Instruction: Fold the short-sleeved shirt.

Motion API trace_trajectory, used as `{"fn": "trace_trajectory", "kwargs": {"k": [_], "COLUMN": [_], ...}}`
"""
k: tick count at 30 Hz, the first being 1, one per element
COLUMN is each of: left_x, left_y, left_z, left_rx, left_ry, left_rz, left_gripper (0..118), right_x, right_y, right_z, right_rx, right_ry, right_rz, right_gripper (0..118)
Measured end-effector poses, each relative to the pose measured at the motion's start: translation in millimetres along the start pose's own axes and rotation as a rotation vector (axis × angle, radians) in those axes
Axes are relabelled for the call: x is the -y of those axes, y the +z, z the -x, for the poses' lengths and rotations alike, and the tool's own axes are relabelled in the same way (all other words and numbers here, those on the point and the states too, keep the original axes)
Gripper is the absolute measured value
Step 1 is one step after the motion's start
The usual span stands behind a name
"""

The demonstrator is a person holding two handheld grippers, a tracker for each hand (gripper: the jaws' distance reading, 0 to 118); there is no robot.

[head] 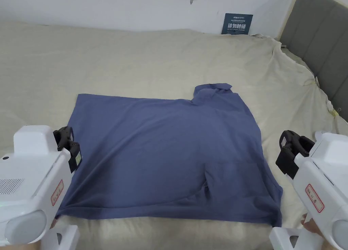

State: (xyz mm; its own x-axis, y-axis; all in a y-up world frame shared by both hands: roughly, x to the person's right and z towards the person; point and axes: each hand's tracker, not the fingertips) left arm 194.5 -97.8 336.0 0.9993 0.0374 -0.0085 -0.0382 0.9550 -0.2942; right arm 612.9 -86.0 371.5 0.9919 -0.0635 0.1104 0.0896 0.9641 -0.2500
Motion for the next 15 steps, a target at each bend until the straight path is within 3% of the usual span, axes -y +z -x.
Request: {"fn": "trace_trajectory", "kwargs": {"k": [5, 7, 9, 11, 12, 13, 15], "left_x": [-2, -6, -9, -9, -8, -7, -1], "left_y": [-7, -15, -24, -30, -34, -37, -38], "left_z": [14, 26, 40, 55, 60, 66, 73], "left_rx": [0.006, 0.009, 0.006, -0.03, -0.044, -0.05, -0.061], "left_ry": [0.054, 0.096, 0.153, 0.225, 0.242, 0.246, 0.206], "left_rz": [0.038, 0.133, 0.209, 0.271, 0.306, 0.345, 0.392], "left_gripper": [0, 11, 37, 54, 86, 104, 113], "right_x": [2, 3, 3, 5, 6, 8, 9], "right_y": [-1, -2, -1, -1, -2, -3, -5], "right_z": [0, 0, 4, 5, 5, 4, 4], "right_rx": [-0.013, -0.023, -0.026, -0.028, -0.029, -0.031, -0.032], "right_ry": [-0.015, -0.011, -0.003, -0.001, -0.002, -0.002, 0.006], "right_rz": [0.02, 0.032, 0.038, 0.044, 0.047, 0.052, 0.059], "right_gripper": [0, 0, 0, 0, 0, 0, 0]}}
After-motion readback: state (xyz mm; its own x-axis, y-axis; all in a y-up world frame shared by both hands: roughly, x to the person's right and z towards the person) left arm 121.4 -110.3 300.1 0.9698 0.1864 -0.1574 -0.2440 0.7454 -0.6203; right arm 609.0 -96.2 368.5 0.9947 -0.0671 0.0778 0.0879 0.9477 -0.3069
